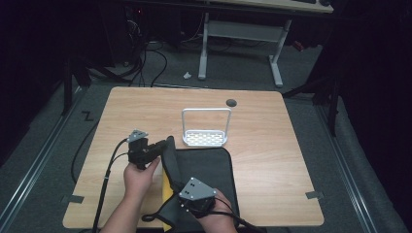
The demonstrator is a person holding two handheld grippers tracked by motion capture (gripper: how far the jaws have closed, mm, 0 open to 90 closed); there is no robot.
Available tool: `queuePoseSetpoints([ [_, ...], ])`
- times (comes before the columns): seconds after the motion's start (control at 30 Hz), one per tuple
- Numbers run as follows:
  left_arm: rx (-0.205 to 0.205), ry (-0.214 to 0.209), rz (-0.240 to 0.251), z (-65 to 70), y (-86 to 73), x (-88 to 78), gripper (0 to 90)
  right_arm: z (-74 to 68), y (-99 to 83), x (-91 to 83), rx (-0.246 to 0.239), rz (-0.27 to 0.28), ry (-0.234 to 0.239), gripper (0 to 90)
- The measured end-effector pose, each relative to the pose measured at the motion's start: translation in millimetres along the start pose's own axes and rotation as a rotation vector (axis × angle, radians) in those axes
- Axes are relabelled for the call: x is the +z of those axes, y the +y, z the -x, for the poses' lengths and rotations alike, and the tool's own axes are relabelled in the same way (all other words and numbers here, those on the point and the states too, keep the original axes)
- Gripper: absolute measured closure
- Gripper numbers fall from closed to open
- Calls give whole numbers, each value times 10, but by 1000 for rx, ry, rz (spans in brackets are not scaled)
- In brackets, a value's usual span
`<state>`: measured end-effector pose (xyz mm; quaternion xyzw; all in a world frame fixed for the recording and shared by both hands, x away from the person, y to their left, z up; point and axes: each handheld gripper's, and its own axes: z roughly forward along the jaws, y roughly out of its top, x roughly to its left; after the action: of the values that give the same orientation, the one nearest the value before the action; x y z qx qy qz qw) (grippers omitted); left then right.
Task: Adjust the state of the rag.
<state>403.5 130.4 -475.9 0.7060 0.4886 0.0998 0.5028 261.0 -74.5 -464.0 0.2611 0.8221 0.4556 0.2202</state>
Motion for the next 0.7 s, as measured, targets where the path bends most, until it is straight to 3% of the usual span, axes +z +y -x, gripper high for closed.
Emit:
queuePoseSetpoints([
  [0.07, 16, 5, -6, 129, 5, 104, 836, 50, -68, -48, 5, -4, -10, 824],
  [0.17, 17, 0, -11, 188, 4, 163, 836, 117, -159, -124, 21, -7, -27, 823],
  [0.43, 39, -29, -53, 496, 0, 455, 835, 225, -371, -312, 32, -26, -67, 822],
  [0.47, 55, -35, -65, 604, 5, 544, 834, 263, -451, -378, 45, -33, -76, 821],
  [0.7, 78, -35, -99, 865, 7, 757, 832, 397, -656, -543, 76, -72, -101, 813],
])
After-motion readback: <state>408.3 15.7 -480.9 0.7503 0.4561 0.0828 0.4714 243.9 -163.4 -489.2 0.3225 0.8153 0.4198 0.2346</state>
